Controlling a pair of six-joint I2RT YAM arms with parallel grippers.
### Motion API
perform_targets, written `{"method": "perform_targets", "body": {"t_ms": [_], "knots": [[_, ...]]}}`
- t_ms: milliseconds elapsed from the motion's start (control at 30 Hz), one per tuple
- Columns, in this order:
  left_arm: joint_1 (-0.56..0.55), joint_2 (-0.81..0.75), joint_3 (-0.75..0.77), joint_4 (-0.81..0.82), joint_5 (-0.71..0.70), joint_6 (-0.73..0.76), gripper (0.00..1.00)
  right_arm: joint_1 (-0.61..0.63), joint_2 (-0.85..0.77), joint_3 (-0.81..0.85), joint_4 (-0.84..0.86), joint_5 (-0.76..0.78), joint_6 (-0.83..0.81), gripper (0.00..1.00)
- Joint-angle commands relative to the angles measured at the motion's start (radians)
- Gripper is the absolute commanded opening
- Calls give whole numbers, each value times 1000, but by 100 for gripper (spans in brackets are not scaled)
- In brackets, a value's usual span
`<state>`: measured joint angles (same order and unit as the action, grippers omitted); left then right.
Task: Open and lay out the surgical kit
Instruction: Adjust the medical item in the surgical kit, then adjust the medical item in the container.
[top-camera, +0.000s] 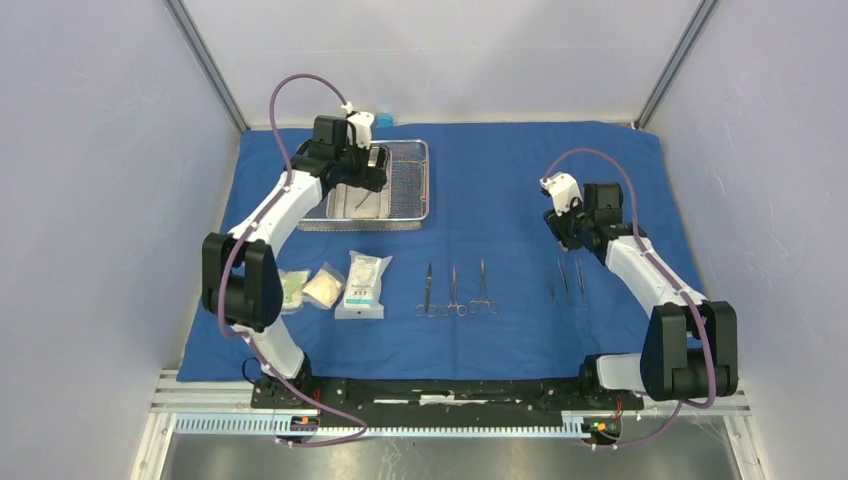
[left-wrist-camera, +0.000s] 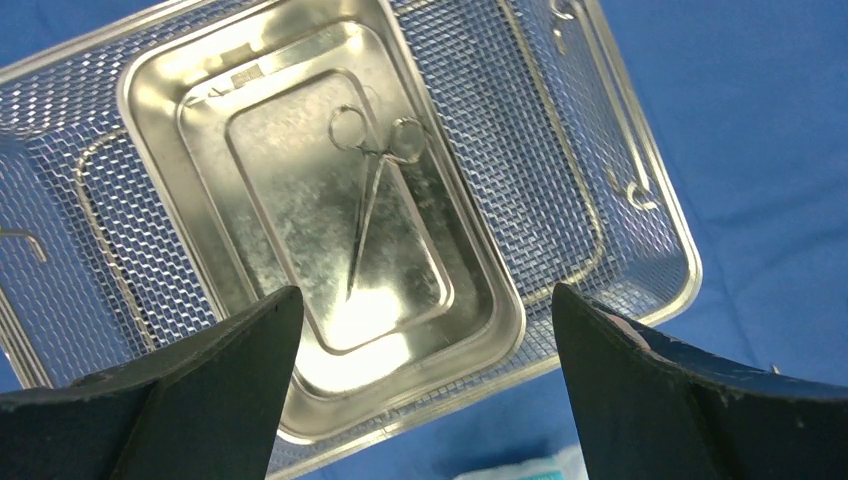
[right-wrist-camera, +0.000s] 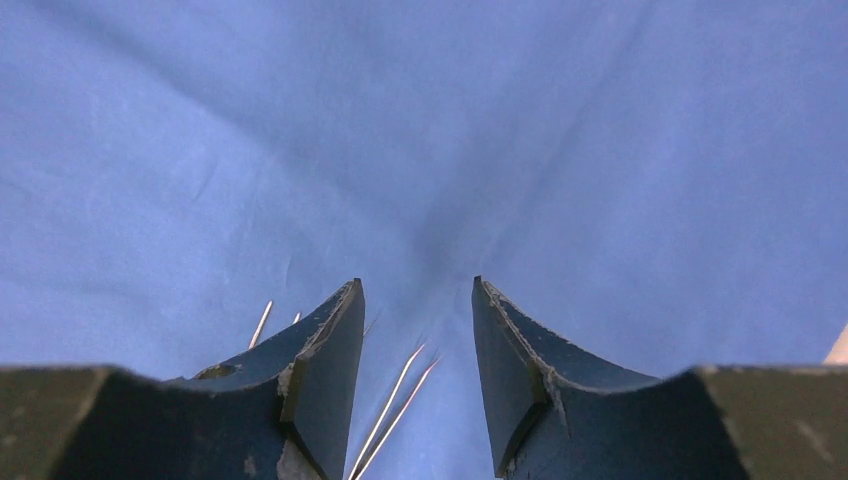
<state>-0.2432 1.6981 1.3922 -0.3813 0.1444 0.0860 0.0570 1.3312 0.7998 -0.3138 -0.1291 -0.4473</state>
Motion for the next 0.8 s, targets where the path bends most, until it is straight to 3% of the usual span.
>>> {"method": "perform_targets", "body": {"t_ms": [0, 367, 567, 767], "knots": [[26, 102, 132, -51, -43, 9, 100, 3, -26, 51, 105, -82, 21, 53], [55, 431, 482, -290, -48, 26, 97, 3, -7, 4, 234, -227, 20, 57], [52, 582, 700, -518, -20, 224, 88, 3, 1, 6, 229, -240, 1, 57], [32, 662, 762, -527, -24, 429, 87, 2, 34, 15, 204, -246, -17, 56]]}}
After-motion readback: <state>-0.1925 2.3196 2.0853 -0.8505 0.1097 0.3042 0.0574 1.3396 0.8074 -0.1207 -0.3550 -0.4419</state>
